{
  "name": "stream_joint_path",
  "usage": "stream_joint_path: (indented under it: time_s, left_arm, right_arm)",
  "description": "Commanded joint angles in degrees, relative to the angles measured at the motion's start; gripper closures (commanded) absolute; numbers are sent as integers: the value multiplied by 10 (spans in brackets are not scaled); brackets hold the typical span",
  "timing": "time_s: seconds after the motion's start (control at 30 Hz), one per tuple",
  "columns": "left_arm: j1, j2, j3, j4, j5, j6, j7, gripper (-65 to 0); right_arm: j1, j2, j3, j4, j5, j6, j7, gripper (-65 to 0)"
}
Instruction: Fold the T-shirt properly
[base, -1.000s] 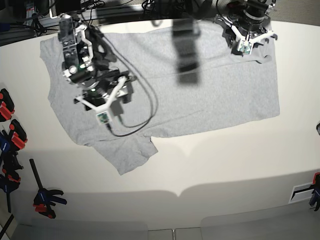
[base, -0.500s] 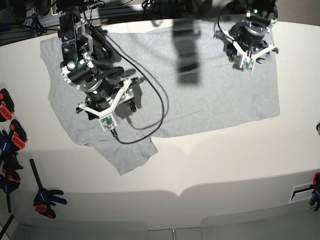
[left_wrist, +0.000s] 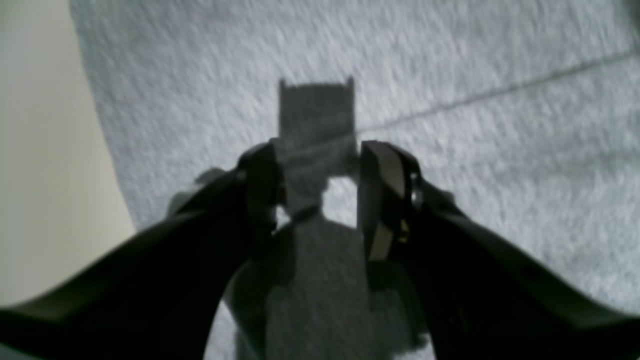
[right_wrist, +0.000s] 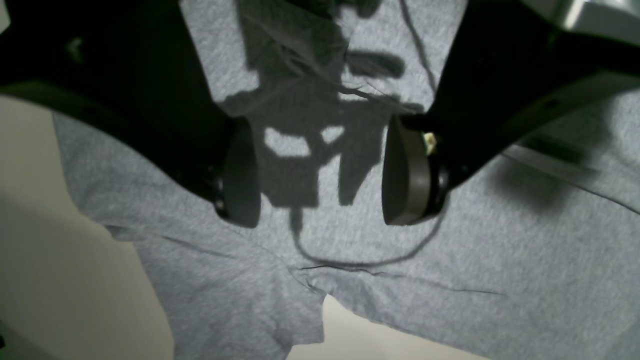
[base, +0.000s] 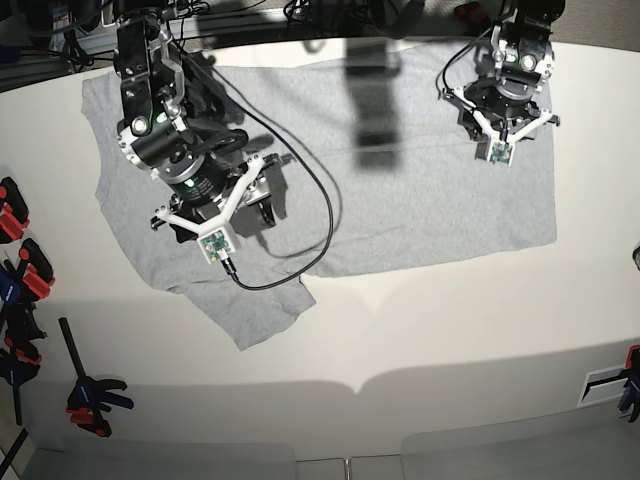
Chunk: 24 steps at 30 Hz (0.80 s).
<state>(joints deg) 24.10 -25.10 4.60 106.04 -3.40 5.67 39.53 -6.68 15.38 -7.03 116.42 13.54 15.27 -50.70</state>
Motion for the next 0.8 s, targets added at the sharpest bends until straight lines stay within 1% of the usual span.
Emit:
stream_joint_path:
  time_s: [0.0,0.13,0.2,0.27,0.3,0.37,0.47,0.53,0.6,0.7,0.77]
  left_arm:
    - [-6,-5,-2,16,6,1,-10,-254]
    - [-16,-5,-2,20,49,2,-11,-254]
    - [-16,-6,-2,20,63,2,-24,-254]
    - [-17,-7,-2,20,65,3,-38,-254]
    - [-21,-8,-2,20,64,3,-35,-254]
    - [-36,-8,-2,21,64,3,-17,-254]
    - [-73,-8,-2,21,64,3,-16,-254]
    - [-106,-8,-2,21,64,2,-16,-254]
    - [-142,-10,-2,21,64,1,-13,-254]
    - [-197,-33,-2,12,50,0,-5,-254]
    - [-236,-59,-2,-7,11,-20,8,-254]
  right_arm:
    - [8,3,3,12,2,2,13,-373]
    - [8,3,2,12,2,2,13,-373]
    - [8,3,2,12,2,2,13,-373]
    - [8,3,3,12,1,2,13,-373]
    - [8,3,3,12,-5,1,13,-373]
    - [9,4,3,12,-35,-2,13,-373]
    - [9,3,3,12,-94,-3,11,-373]
    - [9,3,3,12,-119,-4,-13,-373]
    - [9,3,3,12,-134,-15,-36,-373]
    - [9,4,3,12,-162,-18,-43,-373]
    - [9,4,5,12,-176,-22,-43,-373]
